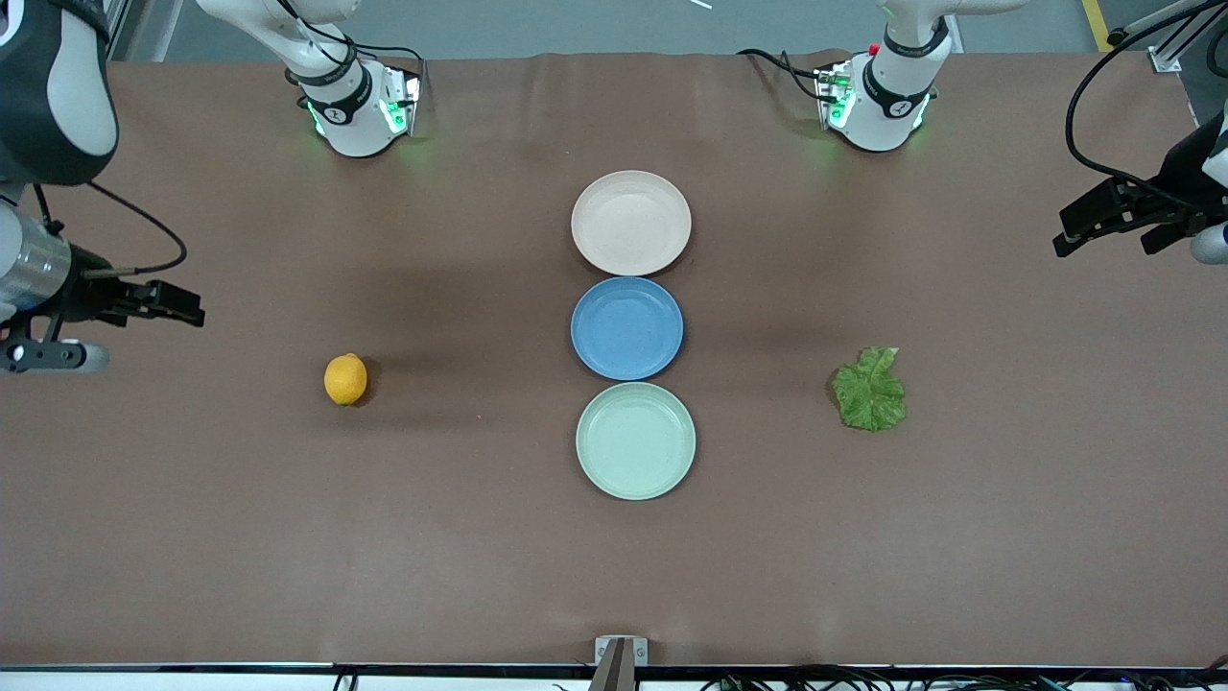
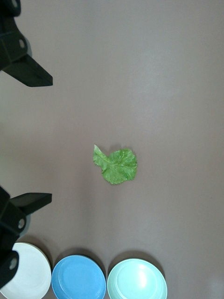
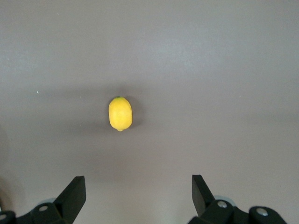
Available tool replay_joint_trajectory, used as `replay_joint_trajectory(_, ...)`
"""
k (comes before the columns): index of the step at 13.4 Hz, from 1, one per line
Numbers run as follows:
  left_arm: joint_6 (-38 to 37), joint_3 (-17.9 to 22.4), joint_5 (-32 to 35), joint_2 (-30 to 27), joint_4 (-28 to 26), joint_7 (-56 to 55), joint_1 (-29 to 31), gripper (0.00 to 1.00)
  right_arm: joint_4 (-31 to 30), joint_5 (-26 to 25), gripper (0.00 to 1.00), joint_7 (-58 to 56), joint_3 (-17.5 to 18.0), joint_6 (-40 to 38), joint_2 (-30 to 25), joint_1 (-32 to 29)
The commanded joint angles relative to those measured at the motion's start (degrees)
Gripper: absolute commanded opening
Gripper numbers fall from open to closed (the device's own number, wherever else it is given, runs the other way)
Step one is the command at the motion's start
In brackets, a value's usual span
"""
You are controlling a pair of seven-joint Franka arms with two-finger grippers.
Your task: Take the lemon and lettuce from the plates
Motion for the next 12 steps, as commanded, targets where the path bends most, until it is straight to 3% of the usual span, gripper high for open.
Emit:
replay_joint_trajectory(1, -1.3, 0.5, 0.3, 0.4, 1.7, 0.7, 0.1, 1.00, -8.0, 0.8, 1.00, -0.3, 0.6, 2.3, -6.8, -0.7)
replay_joint_trajectory(4, -1.2, 0.5, 0.3, 0.4, 1.7, 0.7, 0.1, 1.00, -10.2, 0.8, 1.00, -0.3, 0.1, 2.4, -9.5, 0.4)
replay_joint_trajectory(7, -1.2, 0.5, 0.3, 0.4, 1.7, 0.7, 0.0, 1.00, -10.3, 0.8, 1.00, -0.3, -3.2, 2.1, -10.1, 2.6)
replay_joint_trajectory(12, -1.2, 0.5, 0.3, 0.5, 1.7, 0.7, 0.0, 1.00, -10.1, 0.8, 1.00, -0.3, -2.8, 2.0, -10.5, 1.8)
